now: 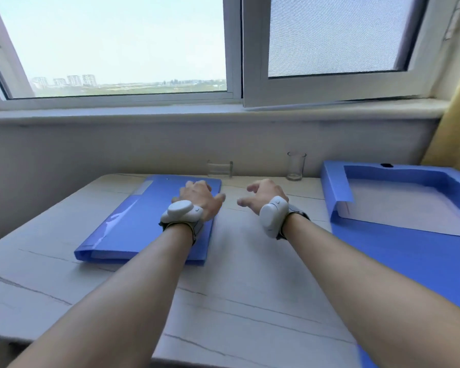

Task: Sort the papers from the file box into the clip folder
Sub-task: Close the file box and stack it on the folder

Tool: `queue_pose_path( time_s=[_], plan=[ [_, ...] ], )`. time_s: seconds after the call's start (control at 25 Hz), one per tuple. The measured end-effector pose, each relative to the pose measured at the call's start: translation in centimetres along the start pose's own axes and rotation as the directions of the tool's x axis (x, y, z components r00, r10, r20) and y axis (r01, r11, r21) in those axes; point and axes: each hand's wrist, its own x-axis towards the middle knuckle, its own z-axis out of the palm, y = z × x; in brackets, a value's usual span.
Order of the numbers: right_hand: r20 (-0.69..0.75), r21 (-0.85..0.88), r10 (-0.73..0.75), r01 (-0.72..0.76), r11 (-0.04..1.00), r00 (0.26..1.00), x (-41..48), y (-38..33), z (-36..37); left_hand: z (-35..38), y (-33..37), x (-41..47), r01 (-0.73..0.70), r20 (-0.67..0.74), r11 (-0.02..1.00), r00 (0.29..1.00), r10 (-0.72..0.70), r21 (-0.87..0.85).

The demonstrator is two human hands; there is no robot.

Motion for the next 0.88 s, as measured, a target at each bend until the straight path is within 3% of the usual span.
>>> queue_pose_path(
  time_s=[0.2,0.48,0.88],
  plan=[
    [-0.146,0.022,0.065,-0.062,0.998,0.987,-4.8,5.2,-8.1,1.4,8.3,-6.3,-0.108,0.200,0.981,0.970,0.140,-0.160],
    [-0.297,0.023,0.207,-0.210,0.978,0.932,-10.7,13.5,-17.8,4.4,16.5,-12.9,-0.141,0.399,0.963,0.889,0.225,-0.228],
    [-0.390,0.047,0.471,-0.494,0.868,0.791,-13.6,24.3,-25.1,6.6,18.9,-12.8,0.102,0.551,0.903,0.819,0.161,-0.417]
  ],
)
